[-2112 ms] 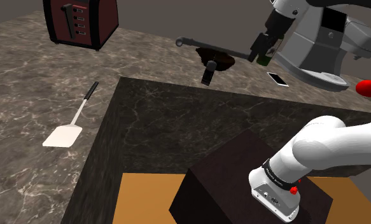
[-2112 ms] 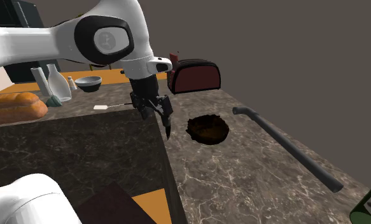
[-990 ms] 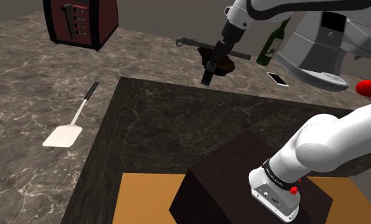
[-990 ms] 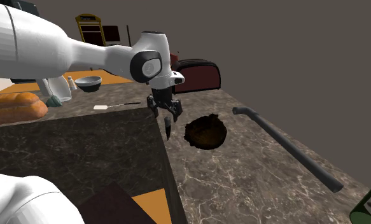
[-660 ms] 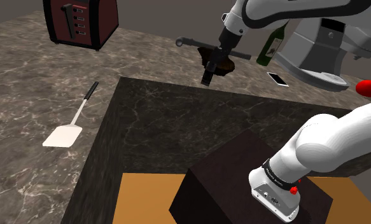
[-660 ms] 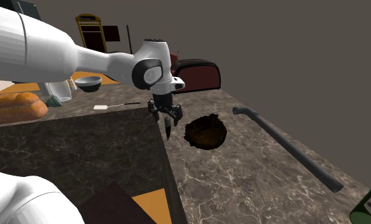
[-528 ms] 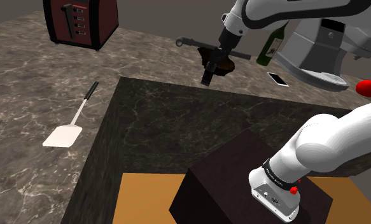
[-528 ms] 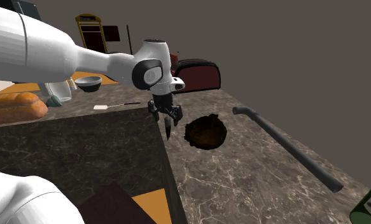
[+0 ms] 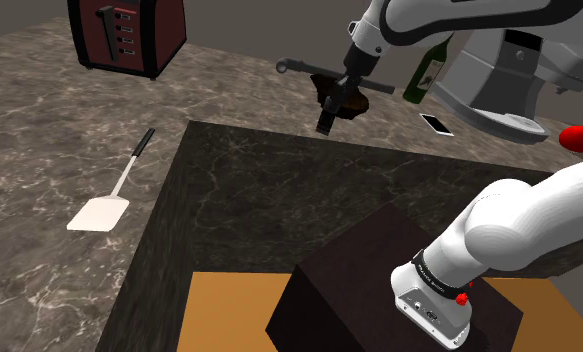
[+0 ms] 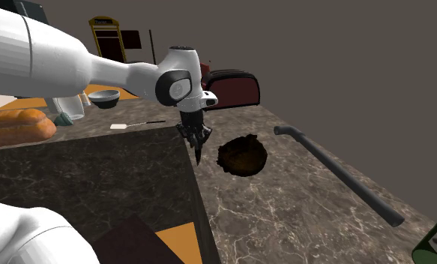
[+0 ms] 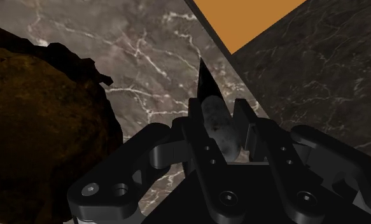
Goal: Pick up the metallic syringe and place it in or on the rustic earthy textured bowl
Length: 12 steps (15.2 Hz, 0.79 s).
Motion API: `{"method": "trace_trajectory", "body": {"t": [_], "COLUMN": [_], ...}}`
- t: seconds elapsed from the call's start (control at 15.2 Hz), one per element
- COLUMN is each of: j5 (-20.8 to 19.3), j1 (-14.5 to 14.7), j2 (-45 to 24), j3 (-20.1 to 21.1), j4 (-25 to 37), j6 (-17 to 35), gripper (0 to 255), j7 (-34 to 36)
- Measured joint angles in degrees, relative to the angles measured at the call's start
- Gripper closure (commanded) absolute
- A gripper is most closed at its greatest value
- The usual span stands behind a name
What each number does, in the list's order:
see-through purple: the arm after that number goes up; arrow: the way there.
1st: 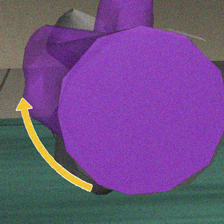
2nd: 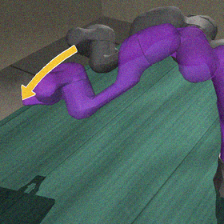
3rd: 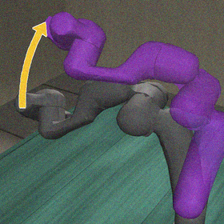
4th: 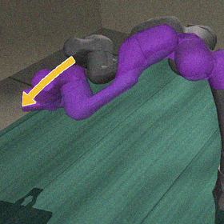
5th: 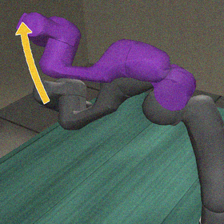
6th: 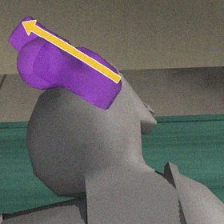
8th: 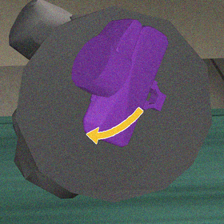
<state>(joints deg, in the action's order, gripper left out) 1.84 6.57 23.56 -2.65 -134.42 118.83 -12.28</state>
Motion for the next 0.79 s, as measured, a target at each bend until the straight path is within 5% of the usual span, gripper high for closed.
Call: {"method": "trace_trajectory", "body": {"t": [0.79], "j5": [-0.05], "j1": [0.03], "j2": [0.68], "j3": [0.13], "j4": [3.11], "j6": [-3.8], "gripper": [255], "j7": [0.3]}}
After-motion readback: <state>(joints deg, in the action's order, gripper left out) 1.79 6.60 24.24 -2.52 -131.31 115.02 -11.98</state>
